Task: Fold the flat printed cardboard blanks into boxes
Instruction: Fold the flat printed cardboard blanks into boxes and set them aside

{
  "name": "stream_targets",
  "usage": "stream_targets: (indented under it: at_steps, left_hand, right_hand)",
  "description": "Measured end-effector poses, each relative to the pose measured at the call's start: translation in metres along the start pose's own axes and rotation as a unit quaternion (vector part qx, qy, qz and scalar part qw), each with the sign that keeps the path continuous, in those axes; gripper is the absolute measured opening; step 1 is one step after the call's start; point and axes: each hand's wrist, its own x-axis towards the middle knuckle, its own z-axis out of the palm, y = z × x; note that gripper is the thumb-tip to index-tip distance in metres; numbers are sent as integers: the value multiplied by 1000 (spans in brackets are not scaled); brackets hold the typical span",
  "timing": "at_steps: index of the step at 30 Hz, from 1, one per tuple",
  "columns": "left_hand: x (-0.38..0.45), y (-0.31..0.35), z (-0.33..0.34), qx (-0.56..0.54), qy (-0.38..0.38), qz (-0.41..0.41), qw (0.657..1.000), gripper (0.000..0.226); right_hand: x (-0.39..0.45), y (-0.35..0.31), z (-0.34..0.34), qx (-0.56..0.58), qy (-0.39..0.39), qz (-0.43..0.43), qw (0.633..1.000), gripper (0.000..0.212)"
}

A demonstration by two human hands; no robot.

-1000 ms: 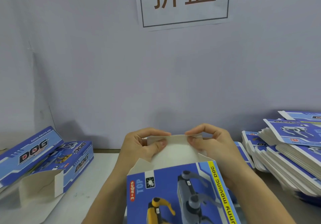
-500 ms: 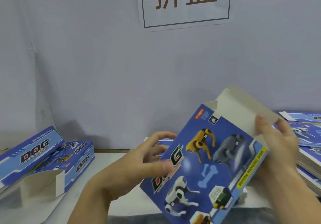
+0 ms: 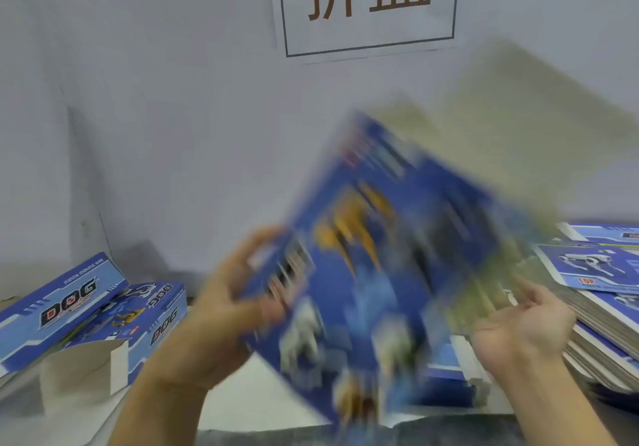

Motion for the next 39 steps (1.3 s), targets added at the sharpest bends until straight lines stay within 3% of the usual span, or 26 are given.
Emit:
stream_targets:
  at_steps: [2, 3, 5, 7, 9, 11, 13, 15, 16, 17, 19, 24, 27, 30, 33, 36, 39]
  left_hand:
    - [2, 7, -9, -54, 256, 124, 957, 32]
    - [0, 13, -14, -71, 323, 153, 931, 33]
    - [-2, 18, -28, -101, 421, 151, 889, 47]
    - [-4, 5, -36, -96, 465, 92, 875, 41]
    - [0, -16, -34, -11, 437, 3, 900, 32]
    - [4, -38, -28, 175, 373, -92, 906, 30]
    - [2, -56, -21, 407, 222, -215, 860, 38]
    - [-3, -76, -16, 498, 69, -357, 787, 71]
    - [-4, -85, -13, 504, 23, -421, 754, 81]
    - [-5, -93, -9, 515, -4, -447, 731, 83]
    - [-4, -100, -8, 558, -5, -428, 711, 70]
    - [-4, -96, -17, 606, 88, -346, 711, 38]
    - [-3, -95, -21, 584, 143, -289, 745, 28]
    - [2, -91, -20, 540, 257, -176, 782, 17]
    - [8, -87, -18, 497, 361, -77, 786, 28]
    - [9, -82, -21, 444, 441, -69, 777, 70]
    - [11, -74, -19, 333, 463, -78, 818, 87]
  right_hand:
    - [-11, 3, 22, -83, -52, 17, 995, 35]
    - [-8, -3, 23, -122, -63, 27, 990, 34]
    - [-9, 8, 25, -191, -86, -4, 978, 29]
    - [-5, 11, 25, -339, -101, -41, 934, 22]
    - [-7, 21, 28, -486, -182, -72, 852, 22]
    - [-10, 27, 25, -629, -284, -81, 719, 21]
    - [-15, 32, 21, -757, -362, -17, 544, 54]
    - [-21, 37, 22, -830, -390, 38, 398, 82]
    - [-23, 39, 23, -846, -394, 43, 358, 86]
    - [-23, 41, 24, -853, -392, 33, 343, 85]
    - [-27, 39, 27, -862, -368, -13, 350, 75]
    - [-28, 36, 32, -865, -345, -42, 361, 58]
    - [-25, 34, 31, -860, -337, -52, 379, 48]
    - [-22, 31, 32, -836, -353, -86, 411, 36]
    - [-23, 27, 36, -788, -337, -207, 473, 29]
    - [-24, 19, 46, -719, -299, -363, 511, 28]
    - [-35, 5, 64, -616, -280, -483, 555, 26]
